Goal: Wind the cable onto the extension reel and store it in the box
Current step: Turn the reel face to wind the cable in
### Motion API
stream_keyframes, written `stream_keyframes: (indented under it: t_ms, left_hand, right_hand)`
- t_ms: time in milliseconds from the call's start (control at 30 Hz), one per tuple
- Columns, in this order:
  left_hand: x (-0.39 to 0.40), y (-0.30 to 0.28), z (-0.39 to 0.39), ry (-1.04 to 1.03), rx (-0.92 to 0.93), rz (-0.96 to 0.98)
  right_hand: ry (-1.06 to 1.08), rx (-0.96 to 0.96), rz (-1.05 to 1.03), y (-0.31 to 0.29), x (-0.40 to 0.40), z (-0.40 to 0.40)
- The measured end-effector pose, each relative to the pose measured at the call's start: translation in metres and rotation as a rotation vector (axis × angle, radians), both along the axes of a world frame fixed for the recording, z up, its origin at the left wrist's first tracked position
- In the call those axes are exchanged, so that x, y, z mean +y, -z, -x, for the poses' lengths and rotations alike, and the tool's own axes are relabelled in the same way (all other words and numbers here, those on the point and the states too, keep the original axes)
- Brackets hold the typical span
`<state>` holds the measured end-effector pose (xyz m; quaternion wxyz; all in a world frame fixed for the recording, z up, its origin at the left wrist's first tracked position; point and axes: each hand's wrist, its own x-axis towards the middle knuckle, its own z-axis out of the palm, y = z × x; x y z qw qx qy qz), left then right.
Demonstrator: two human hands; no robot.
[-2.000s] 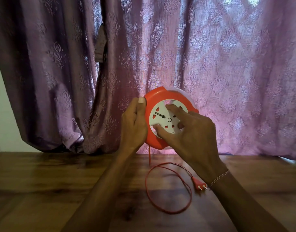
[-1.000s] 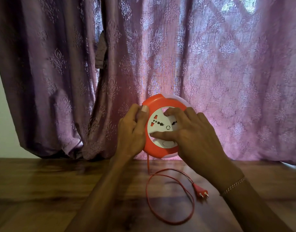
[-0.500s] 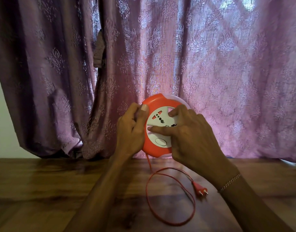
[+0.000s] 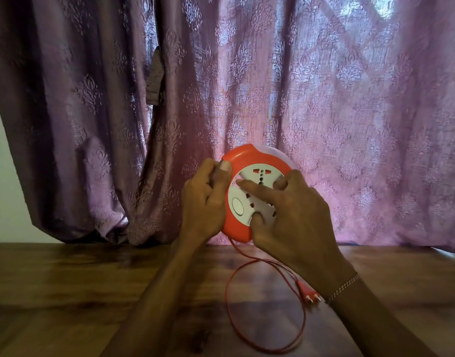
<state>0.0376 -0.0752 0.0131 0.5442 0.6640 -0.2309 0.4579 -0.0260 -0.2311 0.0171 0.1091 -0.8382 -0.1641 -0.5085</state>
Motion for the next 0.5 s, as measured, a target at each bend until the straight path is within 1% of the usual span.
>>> stream_keyframes:
  t_ms: [133,300,367,433,500]
  left_hand:
    - [-0.0020,-0.0009,0.0000,-0.003,-0.007,0.035]
    - [-0.0020,0.0007,-0.0008,-0.035,-0.013,0.013]
    - [-0.0023,0.0009,-0.0009,-0.043,-0.015,0.013]
    - [-0.0015,0.0005,-0.0018,-0.032,-0.011,0.025]
    - [0.0003,-0.0002,-0.0022,-0.009,-0.002,0.048]
  right_hand:
    - [0.002,-0.008,-0.124,0.0007,0.0022,-0.0024]
    - [-0.002,-0.015,-0.182,0.0013,0.0028,-0.0041]
    - [0.034,-0.055,-0.152,0.0031,0.0034,-0.0052]
    - [0.105,-0.138,-0.077,0.0041,0.0045,-0.0074]
    - [0.067,-0.229,-0.042,0.0007,0.0026,-0.0080]
